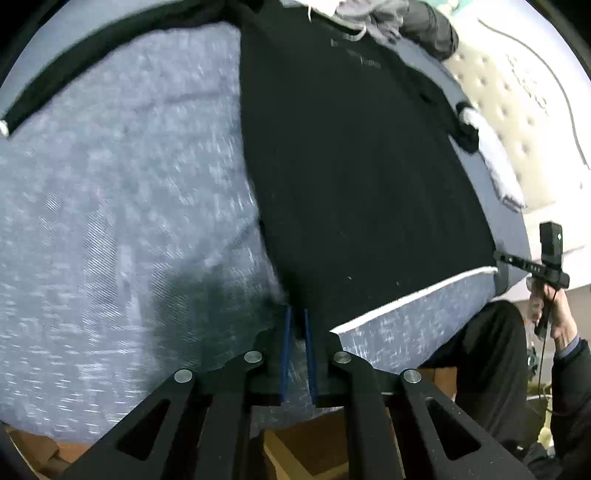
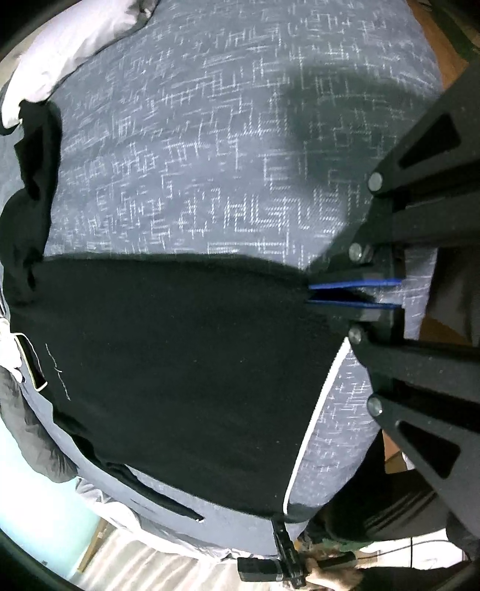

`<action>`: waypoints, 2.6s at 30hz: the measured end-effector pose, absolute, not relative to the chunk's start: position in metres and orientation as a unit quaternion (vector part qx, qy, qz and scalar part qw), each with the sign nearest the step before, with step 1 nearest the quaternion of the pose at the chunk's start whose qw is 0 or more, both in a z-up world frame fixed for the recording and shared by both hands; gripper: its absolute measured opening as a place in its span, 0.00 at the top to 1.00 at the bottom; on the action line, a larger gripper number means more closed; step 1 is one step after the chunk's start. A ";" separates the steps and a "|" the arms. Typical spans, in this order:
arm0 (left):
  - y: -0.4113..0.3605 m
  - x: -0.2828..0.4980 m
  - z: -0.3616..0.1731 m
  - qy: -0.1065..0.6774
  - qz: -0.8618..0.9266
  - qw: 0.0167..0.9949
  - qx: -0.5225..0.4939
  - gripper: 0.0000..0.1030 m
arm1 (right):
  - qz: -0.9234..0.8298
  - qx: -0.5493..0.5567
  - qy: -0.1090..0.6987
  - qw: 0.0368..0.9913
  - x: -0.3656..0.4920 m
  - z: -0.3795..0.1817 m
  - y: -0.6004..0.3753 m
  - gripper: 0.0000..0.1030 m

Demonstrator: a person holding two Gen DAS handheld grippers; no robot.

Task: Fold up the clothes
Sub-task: 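Release the hem with both tools and lift them above the flat sweatshirt, then grasp the white-cuffed sleeve end by the pillow with the right tool and lift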

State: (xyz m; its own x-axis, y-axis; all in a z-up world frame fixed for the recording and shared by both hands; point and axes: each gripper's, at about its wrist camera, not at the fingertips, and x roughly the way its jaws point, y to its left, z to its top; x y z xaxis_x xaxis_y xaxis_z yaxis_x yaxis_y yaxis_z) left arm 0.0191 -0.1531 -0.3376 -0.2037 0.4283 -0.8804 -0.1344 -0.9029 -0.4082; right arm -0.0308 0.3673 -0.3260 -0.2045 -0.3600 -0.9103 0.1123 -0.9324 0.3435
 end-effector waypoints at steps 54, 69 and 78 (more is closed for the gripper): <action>-0.072 -0.159 -0.369 -0.172 0.867 0.144 -0.444 0.54 | -0.924 0.334 -0.139 -0.126 -0.283 -0.225 0.592 0.94; -0.073 -0.158 -0.365 -0.171 0.869 0.151 -0.439 0.54 | -0.872 0.406 -0.201 -0.186 -0.212 -0.281 0.651 0.89; -0.069 -0.159 -0.365 -0.167 0.869 0.155 -0.440 0.54 | -0.883 0.340 -0.223 -0.234 -0.183 -0.248 0.682 0.50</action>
